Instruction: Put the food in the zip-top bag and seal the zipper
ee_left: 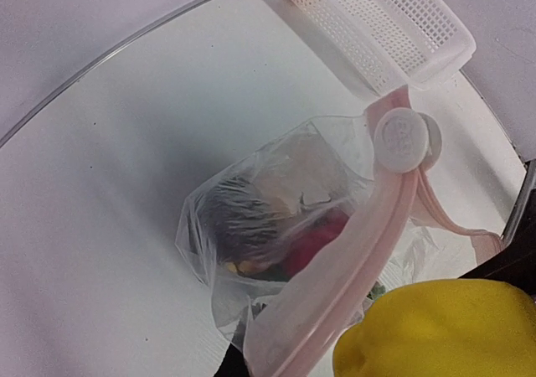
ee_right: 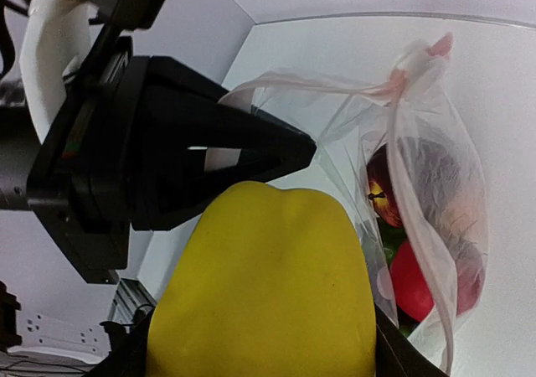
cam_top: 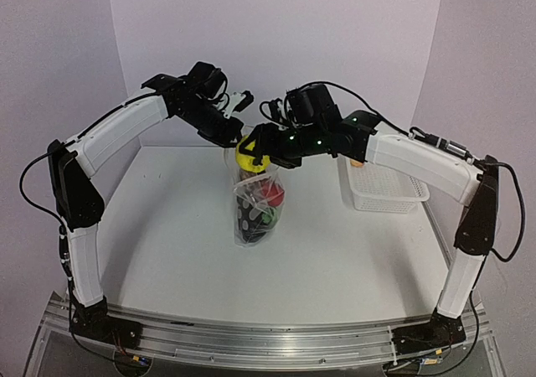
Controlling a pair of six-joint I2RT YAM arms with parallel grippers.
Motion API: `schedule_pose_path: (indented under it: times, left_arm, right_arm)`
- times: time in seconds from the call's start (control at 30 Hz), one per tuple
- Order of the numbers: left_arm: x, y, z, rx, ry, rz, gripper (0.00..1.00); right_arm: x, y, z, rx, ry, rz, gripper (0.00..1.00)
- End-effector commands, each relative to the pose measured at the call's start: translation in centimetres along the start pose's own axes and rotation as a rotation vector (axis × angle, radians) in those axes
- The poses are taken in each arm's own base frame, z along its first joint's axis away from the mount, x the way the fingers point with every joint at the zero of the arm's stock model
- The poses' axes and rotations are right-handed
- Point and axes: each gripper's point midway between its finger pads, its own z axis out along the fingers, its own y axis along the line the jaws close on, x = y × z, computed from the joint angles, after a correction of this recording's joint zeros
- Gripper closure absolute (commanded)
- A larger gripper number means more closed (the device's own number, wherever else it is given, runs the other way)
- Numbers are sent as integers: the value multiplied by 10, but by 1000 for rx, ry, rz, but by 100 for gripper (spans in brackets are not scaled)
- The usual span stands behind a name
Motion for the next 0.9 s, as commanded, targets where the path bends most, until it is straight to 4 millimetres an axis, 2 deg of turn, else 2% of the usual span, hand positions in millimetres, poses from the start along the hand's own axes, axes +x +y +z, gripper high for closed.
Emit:
schedule_pose_path:
  times: [0.0,0.03,0.1,0.3,0.43,0.53,0.63,0.73,0.8,0.87]
  left_arm:
    - [-25,-15,-31,31,-98,19,100]
    - [-25,-16,-32,35,-99,19,100]
    - [-24,-20,-33,49,-98,22,100]
    - [-23,-26,-34,76,-96,26,100]
    - [-22,-28,-35,85,-94,26,100]
    - [-20,-28,-33,91,-88,25,100]
    - [-18,-27,-30,91,-81,22,100]
    - [-17,-26,-29,86,-77,21,100]
    - [-17,-24,-29,76,-77,21,100]
    - [-18,-23,-29,72,-79,20,100]
  right_arm:
    - [4,-13,-11,205,17,-177,76]
    - [9,-23,-8,258,42,-200,72]
    - [7,-24,-8,305,50,-247,65]
    - [-1,-24,-1,384,50,-369,30]
    - [-10,-25,-3,415,27,-420,21]
    - [-22,-17,-7,417,-1,-473,15]
    - [-30,0,-12,383,-25,-532,13]
    - [-33,27,-21,271,-28,-546,12]
    - [-39,51,-36,174,-45,-544,12]
    - [-50,74,-58,91,-84,-550,9]
